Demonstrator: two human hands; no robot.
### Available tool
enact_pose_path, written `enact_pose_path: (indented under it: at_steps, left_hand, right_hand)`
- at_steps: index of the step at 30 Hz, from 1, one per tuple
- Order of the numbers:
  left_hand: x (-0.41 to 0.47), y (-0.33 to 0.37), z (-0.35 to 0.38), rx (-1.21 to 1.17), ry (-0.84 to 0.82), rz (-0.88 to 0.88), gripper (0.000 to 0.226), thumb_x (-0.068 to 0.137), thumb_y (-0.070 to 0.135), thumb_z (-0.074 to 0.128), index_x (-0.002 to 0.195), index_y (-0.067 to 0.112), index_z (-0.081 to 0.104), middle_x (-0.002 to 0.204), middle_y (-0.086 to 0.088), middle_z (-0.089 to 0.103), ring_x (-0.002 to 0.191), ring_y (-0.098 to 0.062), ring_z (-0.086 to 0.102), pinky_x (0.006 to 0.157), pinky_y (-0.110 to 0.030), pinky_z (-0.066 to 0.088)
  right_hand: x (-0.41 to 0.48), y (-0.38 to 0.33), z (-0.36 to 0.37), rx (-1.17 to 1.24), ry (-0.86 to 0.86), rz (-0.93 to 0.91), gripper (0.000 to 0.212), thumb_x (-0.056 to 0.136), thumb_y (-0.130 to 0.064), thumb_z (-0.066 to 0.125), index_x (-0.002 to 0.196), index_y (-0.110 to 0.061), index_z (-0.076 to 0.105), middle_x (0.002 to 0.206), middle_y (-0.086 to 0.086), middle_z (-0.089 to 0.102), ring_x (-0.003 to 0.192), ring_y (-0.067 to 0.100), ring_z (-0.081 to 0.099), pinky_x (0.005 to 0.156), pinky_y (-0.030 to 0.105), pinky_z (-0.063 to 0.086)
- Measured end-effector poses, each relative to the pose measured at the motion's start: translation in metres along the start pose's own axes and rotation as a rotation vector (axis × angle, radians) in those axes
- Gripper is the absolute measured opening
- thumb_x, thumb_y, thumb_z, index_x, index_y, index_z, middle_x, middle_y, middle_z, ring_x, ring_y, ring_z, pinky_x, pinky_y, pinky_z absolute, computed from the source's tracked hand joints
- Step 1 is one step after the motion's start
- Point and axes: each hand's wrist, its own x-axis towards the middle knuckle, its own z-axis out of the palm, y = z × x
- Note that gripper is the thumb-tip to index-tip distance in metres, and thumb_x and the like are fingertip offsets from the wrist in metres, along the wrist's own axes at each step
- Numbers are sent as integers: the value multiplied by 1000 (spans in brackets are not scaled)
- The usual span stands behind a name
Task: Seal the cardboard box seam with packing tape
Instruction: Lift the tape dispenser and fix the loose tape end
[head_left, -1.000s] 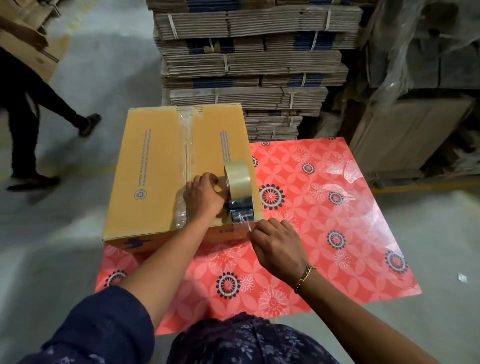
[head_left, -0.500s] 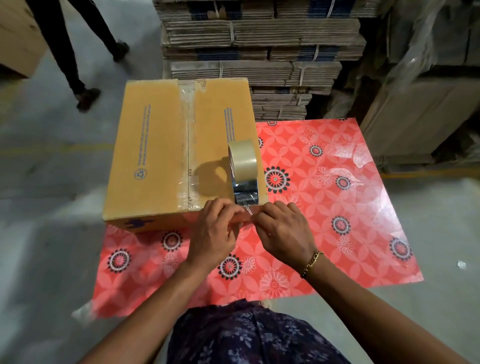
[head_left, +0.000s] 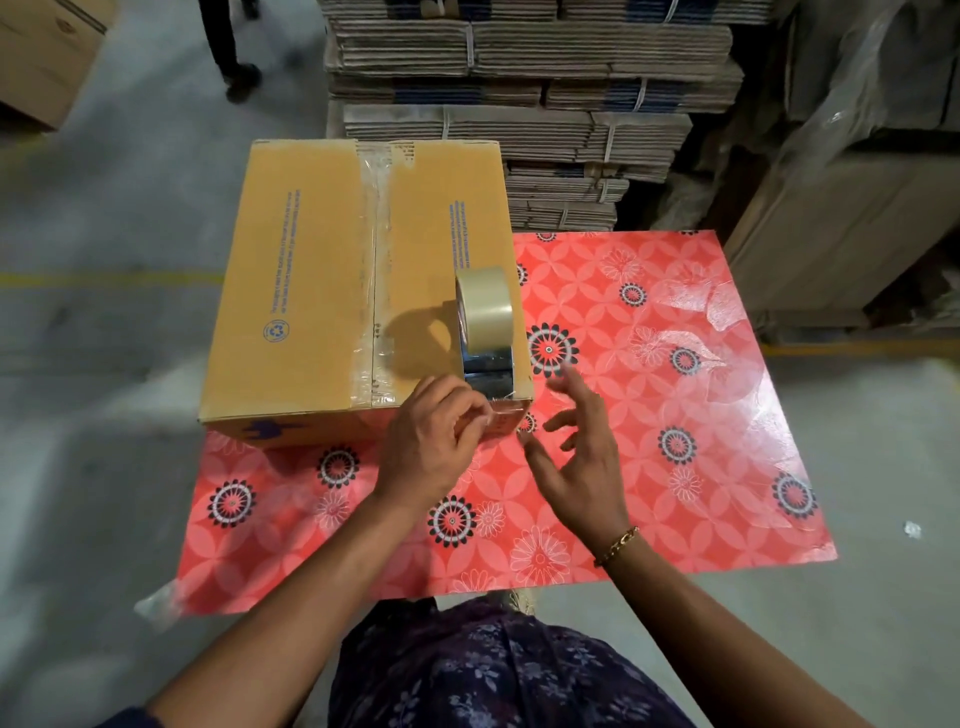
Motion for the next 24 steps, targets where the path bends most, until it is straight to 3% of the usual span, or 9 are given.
enact_pose_path:
  at_steps: [3, 8, 14, 17, 21, 24]
  left_hand:
    - [-5, -5, -1, -18, -49, -21, 5, 88, 15, 74, 86, 15, 69, 90, 3, 63, 89, -16, 58, 75, -37, 50]
    - [-6, -4, -4, -32, -55, -30, 4, 87, 13, 73, 87, 14, 69, 92, 2, 63, 91, -17, 59, 77, -37, 51]
    - [-5, -9, -2, -108, -107, -84, 5, 88, 25, 71, 87, 21, 68, 92, 8, 60, 86, -14, 60, 71, -38, 53]
    - [-5, -12, -1, -247, -117, -236, 6, 86, 25, 77, 86, 23, 72, 89, 10, 63, 77, -10, 63, 66, -34, 56]
    - [-3, -13, -1, -450, -132, -474, 6, 82, 32, 80, 83, 33, 73, 88, 7, 69, 74, -21, 69, 62, -42, 60]
    - [1, -8, -2, -596, -145, -659, 18, 84, 19, 82, 76, 33, 74, 86, -2, 73, 76, -22, 72, 52, -32, 57]
  right_hand:
    - [12, 5, -6, -61, -60, -9, 54, 84, -10, 71, 134, -23, 54, 124, -4, 55, 86, 3, 56, 66, 23, 45]
    - [25, 14, -3, -261, -243, -170, 26, 89, -16, 68, 115, -18, 63, 117, 1, 60, 92, 17, 61, 63, 28, 50]
    - [32, 16, -2, -180, -264, -124, 9, 91, -19, 69, 100, -19, 69, 107, -3, 62, 80, 9, 57, 61, 34, 52]
    - [36, 16, -3, -98, -294, -50, 7, 93, -21, 69, 99, -18, 71, 103, -1, 63, 76, 12, 58, 68, 40, 54]
    - [44, 15, -3, 28, -370, 83, 3, 92, -23, 69, 94, -22, 71, 98, 0, 67, 84, 19, 64, 77, 43, 54]
    - [48, 14, -3, 135, -401, 255, 3, 91, -23, 70, 88, -23, 72, 89, -2, 73, 75, 20, 65, 71, 38, 55]
